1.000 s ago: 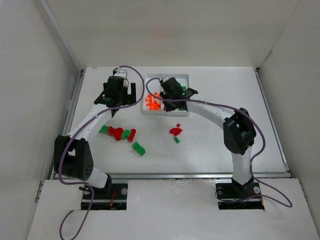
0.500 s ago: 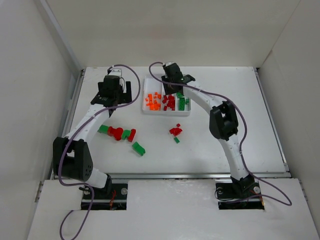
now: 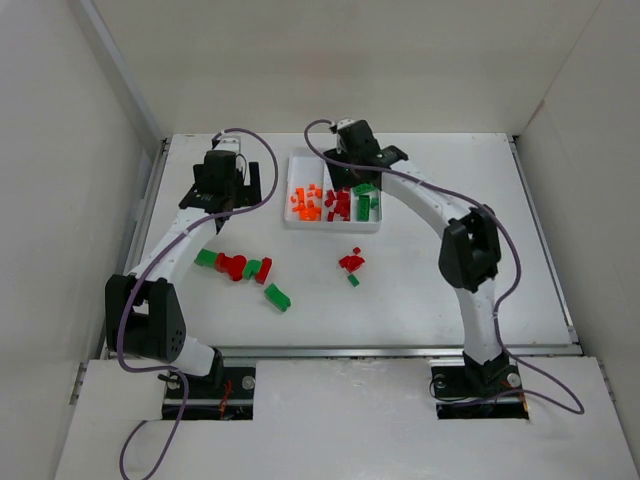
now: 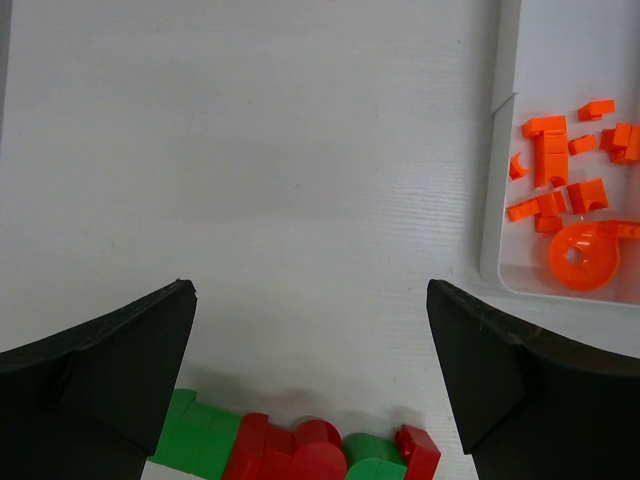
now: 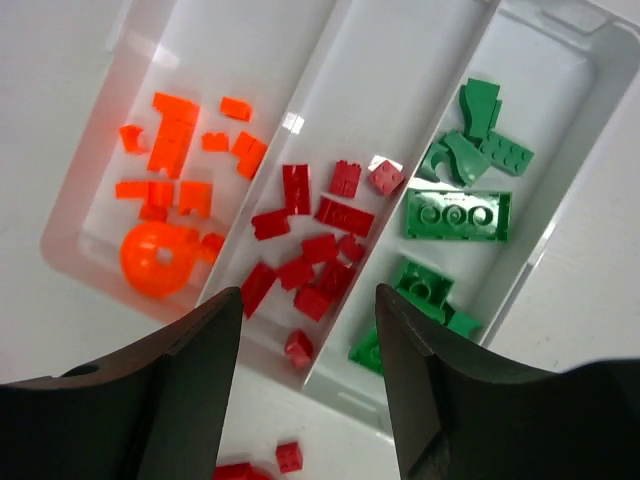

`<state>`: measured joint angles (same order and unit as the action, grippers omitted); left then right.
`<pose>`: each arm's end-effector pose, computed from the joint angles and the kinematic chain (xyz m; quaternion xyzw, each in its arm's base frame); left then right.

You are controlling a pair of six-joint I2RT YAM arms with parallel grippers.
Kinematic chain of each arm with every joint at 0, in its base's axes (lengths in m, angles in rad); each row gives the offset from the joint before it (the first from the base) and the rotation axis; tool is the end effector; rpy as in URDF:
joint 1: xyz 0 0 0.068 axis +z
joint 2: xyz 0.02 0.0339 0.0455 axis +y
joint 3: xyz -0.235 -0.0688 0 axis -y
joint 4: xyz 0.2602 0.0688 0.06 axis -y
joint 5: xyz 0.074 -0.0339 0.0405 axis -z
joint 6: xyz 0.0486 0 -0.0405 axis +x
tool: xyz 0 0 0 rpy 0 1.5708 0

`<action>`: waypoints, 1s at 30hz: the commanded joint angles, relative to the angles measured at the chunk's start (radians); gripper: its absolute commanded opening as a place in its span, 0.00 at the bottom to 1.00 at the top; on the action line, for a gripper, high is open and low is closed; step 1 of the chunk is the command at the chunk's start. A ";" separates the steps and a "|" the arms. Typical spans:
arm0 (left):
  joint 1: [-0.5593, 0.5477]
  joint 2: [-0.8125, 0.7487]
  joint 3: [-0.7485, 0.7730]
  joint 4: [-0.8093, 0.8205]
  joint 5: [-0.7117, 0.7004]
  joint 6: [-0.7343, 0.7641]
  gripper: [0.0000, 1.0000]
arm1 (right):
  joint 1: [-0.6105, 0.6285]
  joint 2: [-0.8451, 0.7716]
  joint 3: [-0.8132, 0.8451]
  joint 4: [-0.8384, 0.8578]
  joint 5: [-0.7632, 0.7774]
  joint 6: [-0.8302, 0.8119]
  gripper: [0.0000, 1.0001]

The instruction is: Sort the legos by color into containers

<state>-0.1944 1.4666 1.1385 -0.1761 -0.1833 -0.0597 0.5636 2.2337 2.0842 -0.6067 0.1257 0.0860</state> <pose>0.3626 -0.0624 0.2613 0.0113 0.8587 0.0140 0.5121 0.4426 0.2725 0.2354 -0.1926 0.8963 0.0715 0.3931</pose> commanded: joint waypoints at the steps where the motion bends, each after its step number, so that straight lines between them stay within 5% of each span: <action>1: 0.003 -0.035 -0.003 0.023 0.008 0.000 1.00 | -0.002 -0.216 -0.207 -0.010 -0.066 0.046 0.61; 9: 0.003 -0.026 -0.003 0.023 0.028 -0.019 1.00 | 0.007 -0.373 -0.624 0.079 -0.127 0.273 0.55; 30: -0.007 -0.045 -0.031 0.032 0.028 -0.019 1.00 | 0.025 -0.221 -0.668 0.120 -0.149 0.253 0.46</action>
<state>-0.1963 1.4654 1.1183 -0.1684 -0.1539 -0.0723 0.5705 1.9976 1.4231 -0.5274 -0.0051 0.3500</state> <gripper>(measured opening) 0.997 0.457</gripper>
